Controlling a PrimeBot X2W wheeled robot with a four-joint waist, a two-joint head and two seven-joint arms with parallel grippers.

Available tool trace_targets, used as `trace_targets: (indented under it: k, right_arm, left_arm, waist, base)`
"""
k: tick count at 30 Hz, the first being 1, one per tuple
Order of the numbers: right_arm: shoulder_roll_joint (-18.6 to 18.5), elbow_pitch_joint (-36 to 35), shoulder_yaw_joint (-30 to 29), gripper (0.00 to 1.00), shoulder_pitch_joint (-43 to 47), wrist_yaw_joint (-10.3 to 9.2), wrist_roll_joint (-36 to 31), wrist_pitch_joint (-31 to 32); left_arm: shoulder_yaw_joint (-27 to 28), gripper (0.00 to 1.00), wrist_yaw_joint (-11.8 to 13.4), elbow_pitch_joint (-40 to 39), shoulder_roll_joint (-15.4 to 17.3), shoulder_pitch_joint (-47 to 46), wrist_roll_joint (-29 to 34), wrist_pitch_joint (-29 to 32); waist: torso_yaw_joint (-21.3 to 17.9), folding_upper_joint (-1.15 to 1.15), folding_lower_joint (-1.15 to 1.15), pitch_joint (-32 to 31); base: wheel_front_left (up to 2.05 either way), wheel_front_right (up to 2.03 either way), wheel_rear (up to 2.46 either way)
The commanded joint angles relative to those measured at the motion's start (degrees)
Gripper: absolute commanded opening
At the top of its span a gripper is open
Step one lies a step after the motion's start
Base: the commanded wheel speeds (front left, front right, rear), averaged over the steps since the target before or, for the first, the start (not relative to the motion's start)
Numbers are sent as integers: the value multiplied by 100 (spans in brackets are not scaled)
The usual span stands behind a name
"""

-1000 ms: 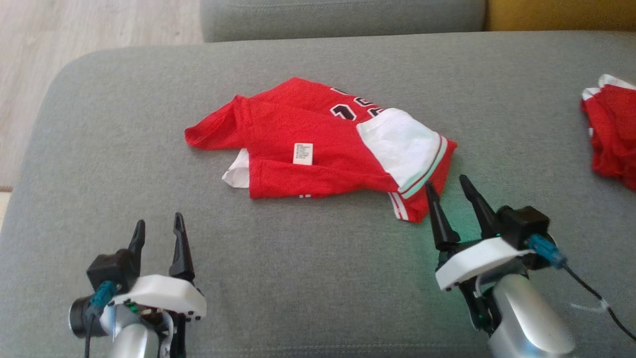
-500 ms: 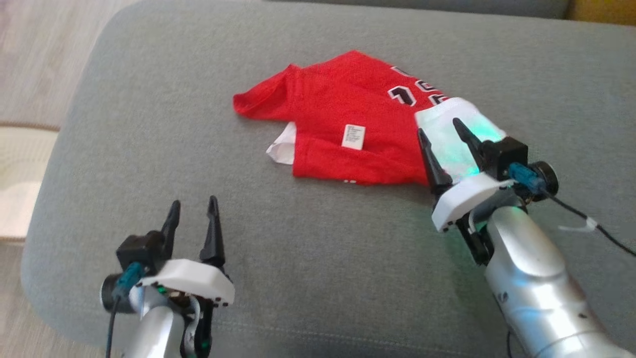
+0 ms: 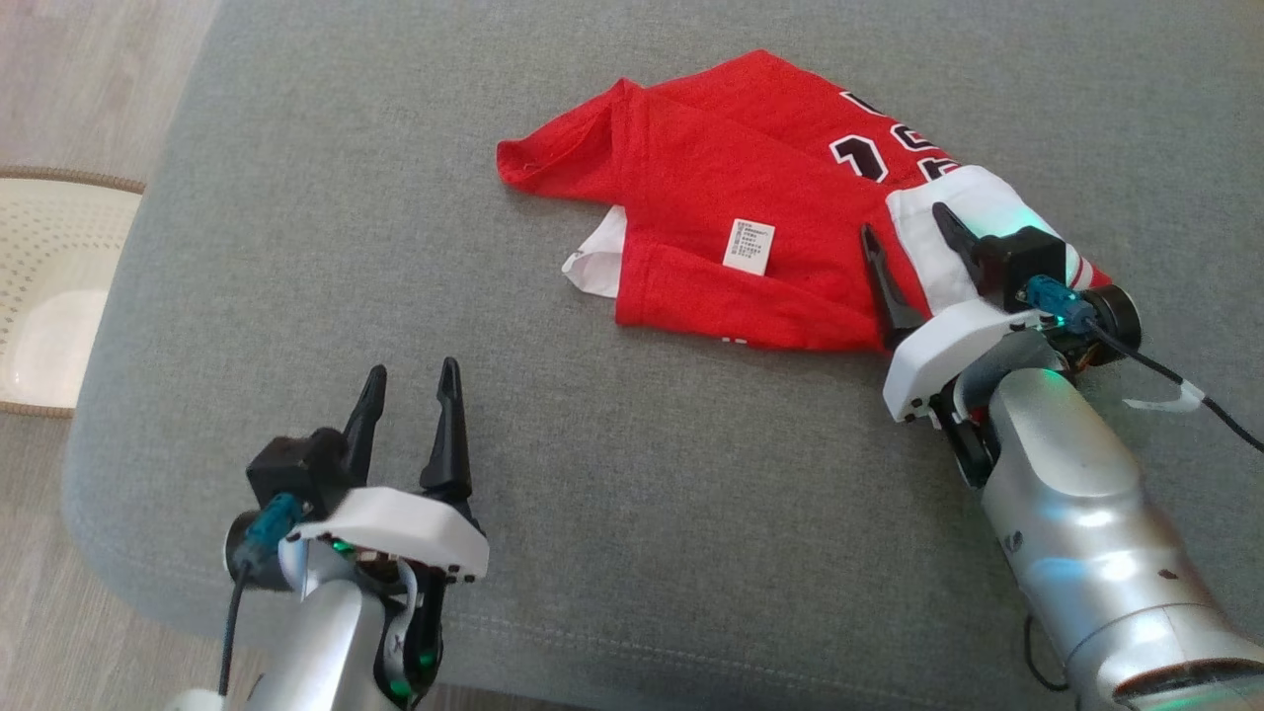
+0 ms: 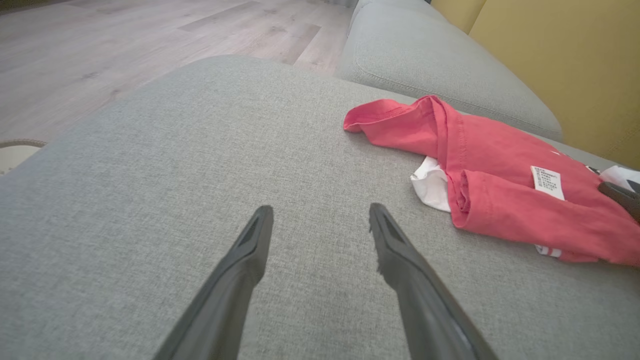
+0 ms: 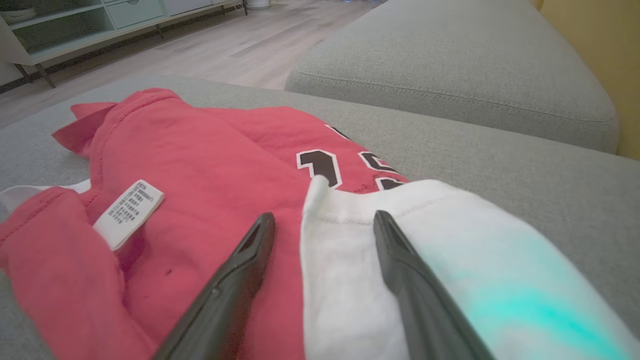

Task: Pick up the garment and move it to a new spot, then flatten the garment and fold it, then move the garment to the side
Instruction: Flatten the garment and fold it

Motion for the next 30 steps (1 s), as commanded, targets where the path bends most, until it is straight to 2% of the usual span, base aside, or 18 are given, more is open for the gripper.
trace_targets:
  k: [1,17,19,20,21,24,26,27,28,30]
  right_arm:
    - [41,-108,66,100,-170,-5,-54,-59]
    - [41,-492,-145,98,-87,-5,3,-62]
    - [41,-448,-195,88,-97,-5,-7,-62]
    - [41,-429,-229,70,-106,-5,-5,-62]
    - [41,-409,-272,56,-114,-5,5,-62]
    - [41,-335,-414,35,-131,-5,6,-62]
    - [41,-292,-530,27,-124,-5,-9,-62]
    - [41,-273,-582,20,-115,-5,-41,-62]
    - [41,-255,-640,3,-108,-5,-51,-62]
    - [41,-254,-706,0,-100,-5,-74,-62]
  left_arm:
    - [146,100,31,-178,47,-199,-29,-70]
    - [76,100,-27,-198,47,-298,-128,-70]
    - [73,100,-38,-187,47,-311,-141,-70]
    - [70,100,-42,-182,47,-317,-150,-70]
    - [68,100,-45,-177,47,-323,-158,-70]
    - [59,100,-53,-127,47,-331,-170,-70]
    - [68,100,-58,-97,47,-335,-178,-70]
    - [74,100,-57,-90,47,-332,-187,-70]
    - [78,100,-56,-84,47,-330,-187,-70]
    - [93,100,-55,-69,47,-320,-181,-70]
  waist:
    - [-18,0,0,22]
    - [-187,0,0,132]
    - [-186,0,0,145]
    - [-182,0,0,151]
    - [-178,0,0,157]
    - [-175,0,0,166]
    - [-175,0,0,163]
    - [-176,0,0,160]
    - [-180,0,0,157]
    - [-195,0,0,134]
  base:
    - [0,0,0]
    - [0,0,0]
    - [0,0,0]
    - [0,0,0]
    - [0,0,0]
    - [0,0,0]
    - [0,0,0]
    - [0,0,0]
    - [0,0,0]
    - [0,0,0]
